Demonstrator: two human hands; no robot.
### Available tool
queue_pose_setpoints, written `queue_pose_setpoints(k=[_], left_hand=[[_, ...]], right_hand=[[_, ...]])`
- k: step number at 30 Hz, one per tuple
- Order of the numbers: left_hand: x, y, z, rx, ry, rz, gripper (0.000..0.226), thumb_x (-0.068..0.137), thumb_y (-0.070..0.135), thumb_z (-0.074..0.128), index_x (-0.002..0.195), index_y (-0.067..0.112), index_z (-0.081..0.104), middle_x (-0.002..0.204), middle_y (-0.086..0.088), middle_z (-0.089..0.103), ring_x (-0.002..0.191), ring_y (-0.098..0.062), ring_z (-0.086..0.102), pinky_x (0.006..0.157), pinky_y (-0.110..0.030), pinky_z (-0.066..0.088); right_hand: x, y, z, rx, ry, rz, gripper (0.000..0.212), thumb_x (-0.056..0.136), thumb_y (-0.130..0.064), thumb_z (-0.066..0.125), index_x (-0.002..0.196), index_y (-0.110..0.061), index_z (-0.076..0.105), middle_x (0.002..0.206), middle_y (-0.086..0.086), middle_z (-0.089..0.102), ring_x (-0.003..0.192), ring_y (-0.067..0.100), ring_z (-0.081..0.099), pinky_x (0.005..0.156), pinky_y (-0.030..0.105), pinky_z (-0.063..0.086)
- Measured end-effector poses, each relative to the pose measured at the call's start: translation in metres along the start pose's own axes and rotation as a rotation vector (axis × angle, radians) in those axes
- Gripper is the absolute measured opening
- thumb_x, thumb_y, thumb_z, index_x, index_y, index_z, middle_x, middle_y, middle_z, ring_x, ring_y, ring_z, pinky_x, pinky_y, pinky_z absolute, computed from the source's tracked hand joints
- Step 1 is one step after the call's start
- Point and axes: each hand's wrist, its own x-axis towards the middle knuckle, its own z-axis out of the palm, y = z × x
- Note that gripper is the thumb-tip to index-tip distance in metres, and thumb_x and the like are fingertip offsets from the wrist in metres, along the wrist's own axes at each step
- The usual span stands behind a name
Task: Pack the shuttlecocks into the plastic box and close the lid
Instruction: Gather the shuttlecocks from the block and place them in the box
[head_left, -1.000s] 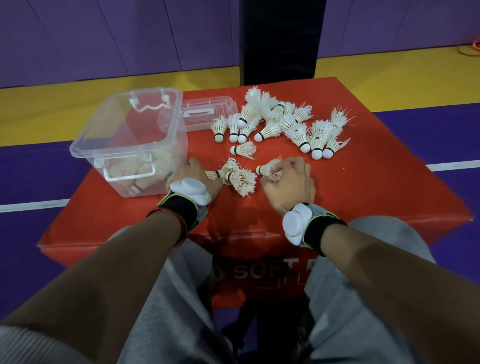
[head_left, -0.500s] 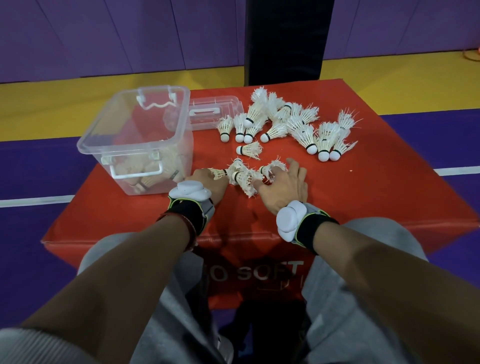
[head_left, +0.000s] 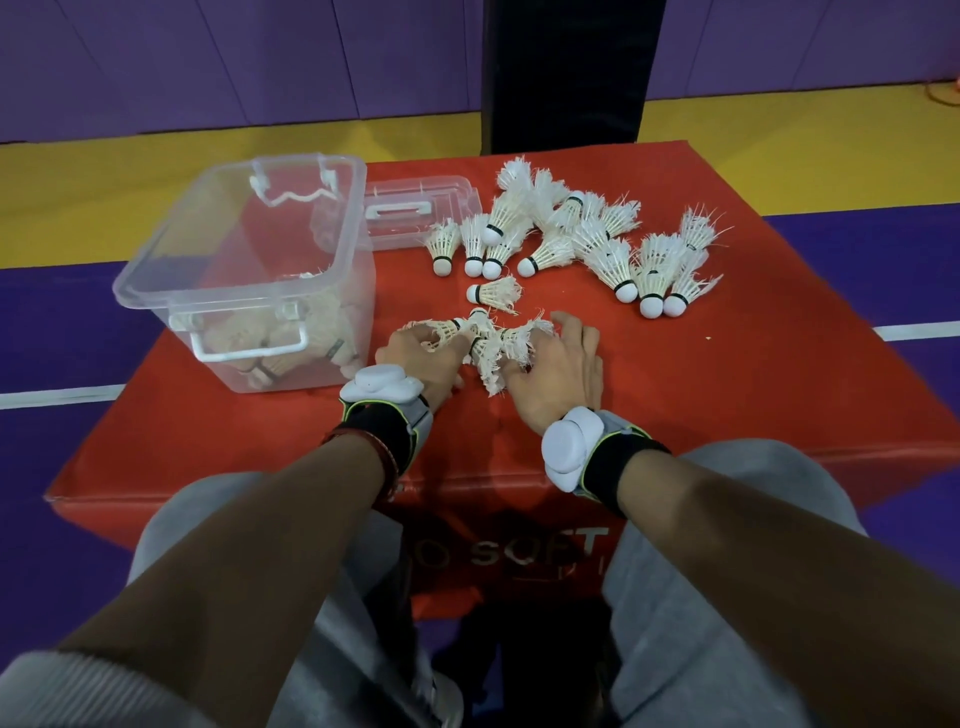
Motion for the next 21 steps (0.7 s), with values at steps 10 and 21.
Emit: queue_pose_setpoints(k=[10, 21], left_hand=[[0.001, 0.004, 0.003, 0.141, 0.049, 0.118, 0.034, 0.084, 0.055, 0.05, 0.067, 0.031, 0.068, 0.05, 0.009, 0.068, 0.056, -0.01, 0.067, 0.069, -0.032, 0.059], [-0.003, 0.023, -0.012, 0.325, 0.191, 0.15, 0.04, 0.075, 0.057, 0.034, 0.077, 0.033, 0.067, 0.067, 0.009, 0.072, 0.066, -0.021, 0.07, 0.07, -0.04, 0.06]], right_hand=[[0.001, 0.011, -0.013, 0.076, -0.016, -0.034, 0.027, 0.081, -0.031, 0.065, 0.105, -0.019, 0.071, 0.142, 0.0, 0.042, 0.128, 0.026, 0.035, 0.093, 0.042, 0.046], [0.001, 0.023, -0.047, 0.232, 0.169, -0.062, 0.018, 0.084, -0.028, 0.058, 0.089, -0.013, 0.068, 0.134, -0.006, 0.045, 0.12, 0.015, 0.041, 0.074, 0.032, 0.049]])
